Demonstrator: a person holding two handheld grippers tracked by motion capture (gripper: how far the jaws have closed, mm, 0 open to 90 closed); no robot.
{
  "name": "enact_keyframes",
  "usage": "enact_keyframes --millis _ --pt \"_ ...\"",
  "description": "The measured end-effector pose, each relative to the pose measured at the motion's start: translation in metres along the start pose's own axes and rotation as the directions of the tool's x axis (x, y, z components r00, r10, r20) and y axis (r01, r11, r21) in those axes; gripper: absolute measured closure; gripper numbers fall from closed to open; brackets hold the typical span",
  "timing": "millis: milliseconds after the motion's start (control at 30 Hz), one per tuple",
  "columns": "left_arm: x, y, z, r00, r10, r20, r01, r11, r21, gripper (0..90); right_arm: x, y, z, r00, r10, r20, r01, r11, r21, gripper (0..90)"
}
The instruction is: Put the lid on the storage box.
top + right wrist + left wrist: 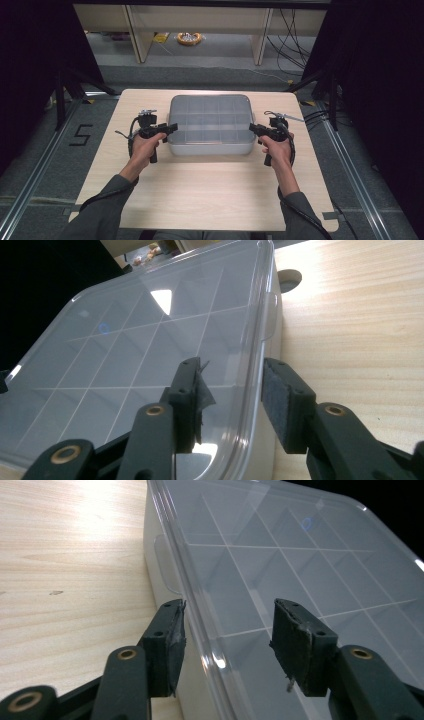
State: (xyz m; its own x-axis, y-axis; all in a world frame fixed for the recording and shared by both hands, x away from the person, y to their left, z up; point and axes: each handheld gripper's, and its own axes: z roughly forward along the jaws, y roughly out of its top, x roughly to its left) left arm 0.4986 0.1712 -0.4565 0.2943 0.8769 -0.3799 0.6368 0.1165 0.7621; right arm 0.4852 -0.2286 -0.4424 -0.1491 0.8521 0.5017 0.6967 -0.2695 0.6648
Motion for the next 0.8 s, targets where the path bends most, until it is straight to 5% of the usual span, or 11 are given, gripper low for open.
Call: enact_keyframes --millis 67,100,133,267,300,533,567,633,800 --pt "0.000 0.001 -0.003 0.9999 0.000 0.011 0.000 1.0000 -0.002 44.5 0.000 -0.001 -0.003 0.9999 0.011 -0.001 -0.011 1.000 0.004 59.3" --pt "-0.001 0.001 -0.005 0.9999 -0.002 0.013 0.002 1.0000 -0.008 43.9 -0.006 0.000 -0.001 0.9979 -0.065 -0.003 0.065 0.997 -0.038 58.8" --pt "-0.002 0.002 -0.008 0.9997 0.004 0.023 -0.004 1.0000 -0.007 43.7 -0.003 -0.001 -0.004 0.9994 -0.035 0.001 0.035 0.999 -0.019 58.0" --pt "-0.005 -0.001 -0.017 0.9991 0.019 0.039 -0.019 0.9998 -0.007 41.0 -0.007 -0.003 -0.010 0.9961 -0.088 0.010 0.088 0.996 -0.034 53.7" --pt "-0.005 -0.003 -0.020 0.9990 0.019 0.041 -0.019 0.9998 -0.007 40.5 -0.015 -0.003 -0.011 0.9833 -0.182 0.008 0.182 0.981 -0.073 52.1" --pt "-0.005 -0.012 -0.032 0.9953 0.014 0.096 -0.013 0.9999 -0.011 38.8 -0.017 -0.010 -0.019 0.9852 -0.171 -0.014 0.169 0.982 -0.087 46.9" --pt "-0.006 -0.013 -0.034 0.9949 0.022 0.099 -0.021 0.9998 -0.003 38.2 -0.014 -0.013 -0.023 0.9911 -0.131 -0.024 0.129 0.989 -0.070 45.8" --pt "-0.008 -0.015 -0.036 0.9936 0.029 0.109 -0.028 0.9996 -0.006 37.9 -0.014 -0.014 -0.023 0.9918 -0.126 -0.022 0.124 0.990 -0.072 44.9" --pt "-0.011 -0.019 -0.044 0.9922 0.037 0.119 -0.038 0.9993 -0.001 35.9 -0.017 -0.021 -0.031 0.9836 -0.174 -0.049 0.168 0.980 -0.106 41.7"
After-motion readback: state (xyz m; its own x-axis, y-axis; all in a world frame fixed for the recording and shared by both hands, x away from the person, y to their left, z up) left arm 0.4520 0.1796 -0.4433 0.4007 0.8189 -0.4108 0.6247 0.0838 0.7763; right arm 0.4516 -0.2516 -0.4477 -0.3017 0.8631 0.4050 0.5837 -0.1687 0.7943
